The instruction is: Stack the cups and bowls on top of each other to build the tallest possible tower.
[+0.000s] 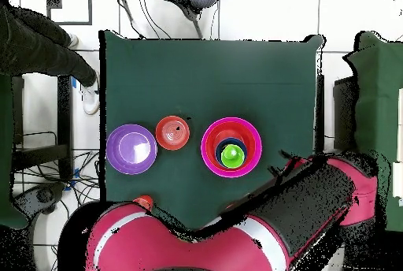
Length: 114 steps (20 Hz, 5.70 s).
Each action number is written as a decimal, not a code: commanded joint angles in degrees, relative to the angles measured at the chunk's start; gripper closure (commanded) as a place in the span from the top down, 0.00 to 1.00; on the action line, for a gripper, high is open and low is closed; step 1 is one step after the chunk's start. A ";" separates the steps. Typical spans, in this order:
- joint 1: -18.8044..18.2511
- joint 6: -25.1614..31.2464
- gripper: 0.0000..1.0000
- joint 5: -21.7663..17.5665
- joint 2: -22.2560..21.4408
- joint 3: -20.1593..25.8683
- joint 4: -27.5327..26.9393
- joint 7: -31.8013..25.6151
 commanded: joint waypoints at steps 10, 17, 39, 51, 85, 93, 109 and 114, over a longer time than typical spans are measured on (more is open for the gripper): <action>1.35 2.37 1.00 -0.66 4.61 9.15 -0.39 6.87; 1.50 1.51 1.00 1.29 3.33 9.90 0.55 8.70; 2.06 2.80 1.00 0.52 5.34 9.36 0.51 6.36; 2.18 2.24 1.00 0.42 5.20 9.45 0.60 7.01; 2.88 2.64 1.00 -0.87 6.06 10.46 5.78 -1.25; 4.75 5.21 1.00 -5.60 11.36 9.19 5.21 -3.96; 6.03 6.98 1.00 -8.62 17.97 9.36 4.54 -0.67; 5.33 6.22 1.00 -6.34 17.22 9.90 4.47 -0.02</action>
